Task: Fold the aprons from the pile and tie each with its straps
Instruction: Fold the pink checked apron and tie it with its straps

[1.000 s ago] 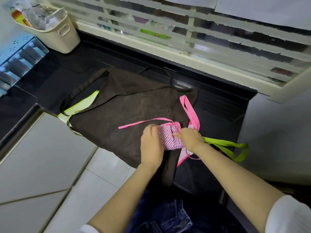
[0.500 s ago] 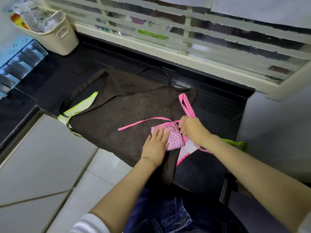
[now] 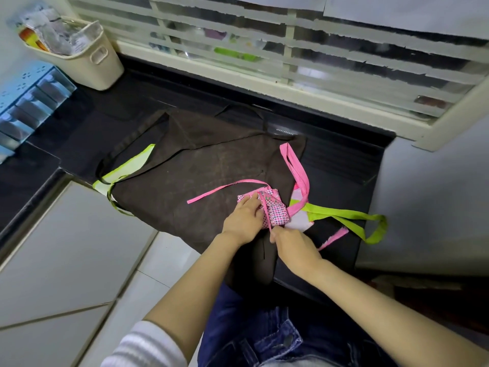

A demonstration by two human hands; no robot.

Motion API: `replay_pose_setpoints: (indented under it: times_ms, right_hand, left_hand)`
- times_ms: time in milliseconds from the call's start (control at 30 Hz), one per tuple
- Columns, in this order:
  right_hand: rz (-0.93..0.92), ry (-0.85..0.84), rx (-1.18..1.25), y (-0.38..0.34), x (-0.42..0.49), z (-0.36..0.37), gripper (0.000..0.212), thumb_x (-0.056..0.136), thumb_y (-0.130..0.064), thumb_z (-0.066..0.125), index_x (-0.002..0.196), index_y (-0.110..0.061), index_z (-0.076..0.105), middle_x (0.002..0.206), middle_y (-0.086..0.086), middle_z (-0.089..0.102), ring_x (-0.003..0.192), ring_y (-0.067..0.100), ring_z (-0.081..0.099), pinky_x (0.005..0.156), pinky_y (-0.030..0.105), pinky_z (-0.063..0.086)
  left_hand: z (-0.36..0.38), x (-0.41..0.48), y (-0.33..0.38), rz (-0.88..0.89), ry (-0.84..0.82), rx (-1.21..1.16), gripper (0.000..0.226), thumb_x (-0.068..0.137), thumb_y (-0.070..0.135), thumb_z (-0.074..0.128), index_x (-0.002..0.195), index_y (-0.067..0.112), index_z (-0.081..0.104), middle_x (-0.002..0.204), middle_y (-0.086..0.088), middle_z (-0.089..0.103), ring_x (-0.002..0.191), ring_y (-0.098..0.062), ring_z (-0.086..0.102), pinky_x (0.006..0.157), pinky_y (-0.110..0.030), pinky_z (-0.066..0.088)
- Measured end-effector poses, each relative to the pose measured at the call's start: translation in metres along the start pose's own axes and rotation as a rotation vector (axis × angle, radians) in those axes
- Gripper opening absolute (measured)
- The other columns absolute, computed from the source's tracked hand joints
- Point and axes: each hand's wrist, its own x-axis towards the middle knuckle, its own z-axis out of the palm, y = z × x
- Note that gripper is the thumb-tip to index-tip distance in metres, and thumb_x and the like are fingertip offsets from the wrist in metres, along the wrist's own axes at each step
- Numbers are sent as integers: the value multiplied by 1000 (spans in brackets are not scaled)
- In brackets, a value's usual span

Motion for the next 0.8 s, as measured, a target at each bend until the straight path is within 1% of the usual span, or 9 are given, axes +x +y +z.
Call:
replay_pose_setpoints:
  times_ms: [100, 200, 300, 400, 467, 533, 600, 667, 800]
  right_hand:
    - [73, -42, 27, 9, -2, 7, 22, 97, -13, 38, 109, -9, 56, 106, 13, 64, 91, 33, 59, 64, 30, 32]
    - [81, -114, 28, 11, 3, 7, 21, 94, -10, 42, 108, -8, 57, 105, 13, 64, 79, 27, 51, 64, 31, 34]
    - [95, -177, 146, 8, 4, 7, 24, 93, -7, 42, 109, -4, 61, 108, 16, 63, 97, 32, 59, 80, 34, 46]
    - [69, -259, 247, 8, 1, 7, 26, 94, -4, 42, 106, 0, 65, 110, 17, 63, 104, 30, 58, 83, 26, 42]
    - [85, -272, 367, 9, 2, 4, 24, 95, -4, 42, 90, 0, 65, 96, 16, 62, 97, 26, 56, 76, 23, 38]
    - [209, -191, 614, 9, 7, -3, 24, 96, -10, 47, 74, -6, 53, 77, 12, 51, 81, 22, 47, 66, 25, 35]
    - [389, -175, 1006, 8, 17, -11, 13, 97, -14, 50, 91, -4, 56, 88, 14, 56, 86, 23, 50, 78, 28, 43]
    - [574, -217, 1385, 2, 24, -14, 31, 96, -18, 53, 119, 3, 53, 118, 17, 59, 102, 25, 55, 92, 32, 44]
    - [740, -15, 1616, -18, 36, -4, 41, 93, -14, 57, 128, 6, 49, 127, 22, 56, 117, 33, 55, 85, 31, 46]
  left_hand:
    - [0, -1, 5, -58, 47, -57, 44, 98, 43, 40, 138, 26, 42, 152, 8, 30, 140, -11, 24, 108, -33, 31]
    - [2, -5, 10, -58, 112, -31, 50, 91, 41, 54, 138, 23, 43, 146, 5, 39, 134, -13, 33, 100, -32, 37]
    - [4, -6, 12, -70, 163, -58, 49, 88, 35, 61, 133, 23, 47, 137, 4, 47, 128, -14, 40, 93, -32, 41]
    - [4, -6, 14, -80, 187, -59, 48, 85, 34, 63, 130, 23, 50, 131, 4, 52, 123, -14, 44, 90, -31, 42]
    - [3, -5, 14, -79, 201, -36, 47, 85, 34, 64, 129, 23, 50, 129, 5, 53, 122, -14, 45, 88, -31, 42]
    - [3, -5, 15, -77, 219, -21, 45, 84, 33, 64, 126, 23, 51, 127, 6, 55, 121, -15, 46, 86, -31, 42]
    - [4, -5, 15, -80, 235, -25, 43, 83, 33, 65, 123, 23, 51, 124, 6, 56, 119, -15, 47, 83, -30, 41]
    - [5, -5, 16, -88, 237, -28, 44, 82, 32, 65, 122, 22, 48, 121, 5, 56, 116, -16, 48, 79, -30, 39]
    - [3, -4, 16, -71, 245, -24, 57, 81, 33, 63, 133, 29, 39, 126, 8, 54, 118, -16, 48, 81, -32, 41]
